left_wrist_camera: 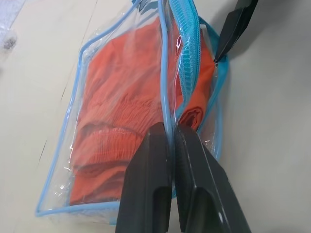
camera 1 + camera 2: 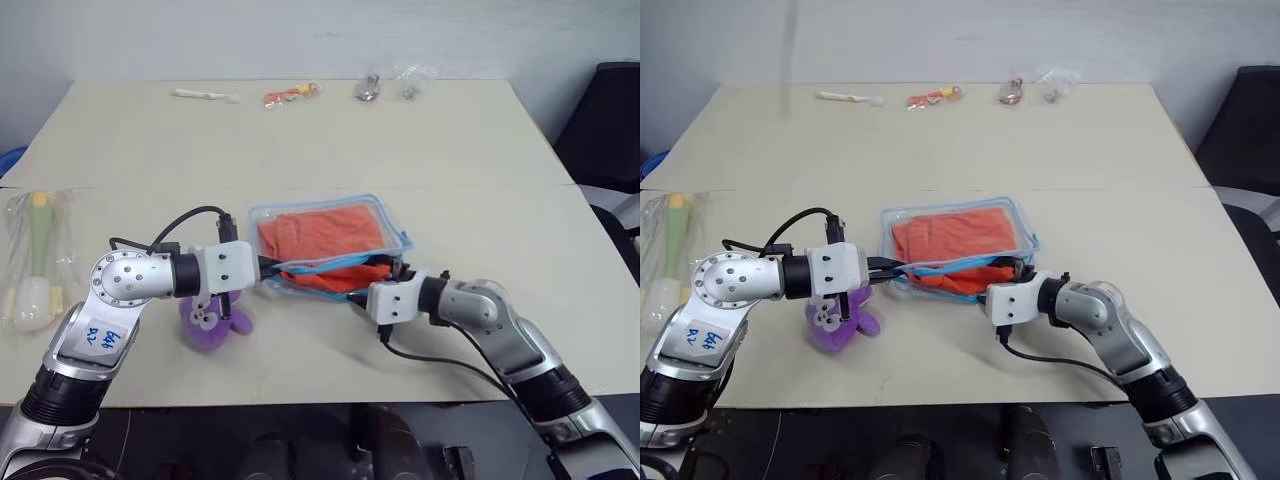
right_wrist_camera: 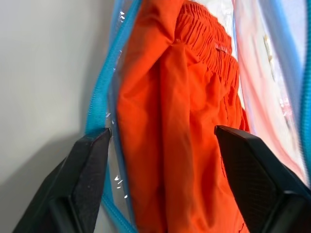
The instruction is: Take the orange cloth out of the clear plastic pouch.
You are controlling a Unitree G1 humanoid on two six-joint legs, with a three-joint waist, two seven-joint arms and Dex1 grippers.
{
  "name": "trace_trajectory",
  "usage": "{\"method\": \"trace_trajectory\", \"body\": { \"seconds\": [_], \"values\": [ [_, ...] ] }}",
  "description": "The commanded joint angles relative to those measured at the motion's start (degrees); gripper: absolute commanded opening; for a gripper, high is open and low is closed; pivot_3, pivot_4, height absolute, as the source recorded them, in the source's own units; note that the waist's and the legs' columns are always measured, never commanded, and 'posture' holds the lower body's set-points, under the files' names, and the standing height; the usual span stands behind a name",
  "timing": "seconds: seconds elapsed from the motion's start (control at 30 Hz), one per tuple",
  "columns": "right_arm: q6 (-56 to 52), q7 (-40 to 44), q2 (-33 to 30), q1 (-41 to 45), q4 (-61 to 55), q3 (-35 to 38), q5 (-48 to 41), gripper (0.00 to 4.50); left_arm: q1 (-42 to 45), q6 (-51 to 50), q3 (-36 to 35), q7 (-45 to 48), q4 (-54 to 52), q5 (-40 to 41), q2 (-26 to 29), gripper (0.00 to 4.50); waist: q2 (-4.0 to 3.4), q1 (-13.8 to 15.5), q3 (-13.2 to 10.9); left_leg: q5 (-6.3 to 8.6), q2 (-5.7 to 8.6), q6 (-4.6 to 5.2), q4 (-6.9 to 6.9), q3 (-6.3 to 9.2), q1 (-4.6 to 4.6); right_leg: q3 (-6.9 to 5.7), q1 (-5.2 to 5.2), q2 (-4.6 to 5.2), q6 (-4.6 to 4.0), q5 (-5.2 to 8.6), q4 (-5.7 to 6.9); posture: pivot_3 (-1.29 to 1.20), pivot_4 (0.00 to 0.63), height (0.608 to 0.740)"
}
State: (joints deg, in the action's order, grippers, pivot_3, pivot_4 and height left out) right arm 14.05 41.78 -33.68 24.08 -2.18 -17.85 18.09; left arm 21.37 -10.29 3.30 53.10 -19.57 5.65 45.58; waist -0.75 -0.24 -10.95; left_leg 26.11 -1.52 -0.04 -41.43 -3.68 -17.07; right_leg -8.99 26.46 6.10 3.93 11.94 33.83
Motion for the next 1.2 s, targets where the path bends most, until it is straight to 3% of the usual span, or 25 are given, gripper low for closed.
{"method": "trace_trajectory", "body": {
  "seconds": [0.03,0.23,0.47,0.8,1.03,1.2],
  "values": [
    [-0.7,-0.2,1.0,0.2,0.1,0.0,-0.6,3.54,0.0,0.2,-0.2,-0.6,-2.6,0.1,-0.2,0.19,0.0,0.0,0.0,0.0,-0.01,0.0,0.0,0.0,0.0,0.0,0.0,0.0,0.0,0.0,0.0,0.0,0.15,0.74],
    [0.3,-1.1,0.9,1.8,1.7,-1.2,3.3,3.54,-0.1,-0.5,-0.3,-1.1,-3.0,0.2,-0.5,0.19,0.0,0.0,0.0,0.0,-0.01,0.0,-0.01,0.0,0.0,0.0,0.0,0.0,0.0,0.0,0.0,0.0,0.15,0.74],
    [-2.9,-1.7,5.4,4.5,4.0,-3.3,5.2,3.54,-0.2,-0.7,0.0,-1.3,-3.5,0.2,-0.8,0.19,0.0,-0.3,0.0,0.0,-0.04,0.0,-0.01,-0.01,0.0,0.03,0.0,-0.06,0.0,0.0,0.02,0.0,0.15,0.74],
    [-14.6,2.2,10.7,4.9,2.0,-0.3,-4.1,3.54,-1.3,-0.1,0.1,-1.1,-3.9,-0.2,-0.5,0.19,0.01,-1.3,0.0,-0.01,-0.11,-0.02,-0.01,0.0,0.0,0.06,-0.01,-0.15,-0.03,0.01,0.03,0.0,0.15,0.74],
    [-11.1,-0.3,8.5,6.4,4.2,-2.4,0.3,3.54,-1.4,-0.1,0.4,-1.2,-4.1,-0.3,-0.8,0.19,0.01,-1.3,0.0,-0.01,-0.1,-0.02,-0.01,0.05,0.02,0.07,0.01,-0.14,-0.03,0.02,0.02,0.0,0.15,0.74],
    [-18.6,-0.9,13.5,7.2,3.4,-0.1,-4.6,3.54,-1.6,0.0,0.4,-1.3,-3.6,-0.5,-0.9,0.19,0.01,-1.3,0.0,-0.01,-0.1,-0.03,-0.01,0.04,0.01,0.07,0.0,-0.16,-0.03,0.02,0.03,0.0,0.15,0.74]
  ]
}}
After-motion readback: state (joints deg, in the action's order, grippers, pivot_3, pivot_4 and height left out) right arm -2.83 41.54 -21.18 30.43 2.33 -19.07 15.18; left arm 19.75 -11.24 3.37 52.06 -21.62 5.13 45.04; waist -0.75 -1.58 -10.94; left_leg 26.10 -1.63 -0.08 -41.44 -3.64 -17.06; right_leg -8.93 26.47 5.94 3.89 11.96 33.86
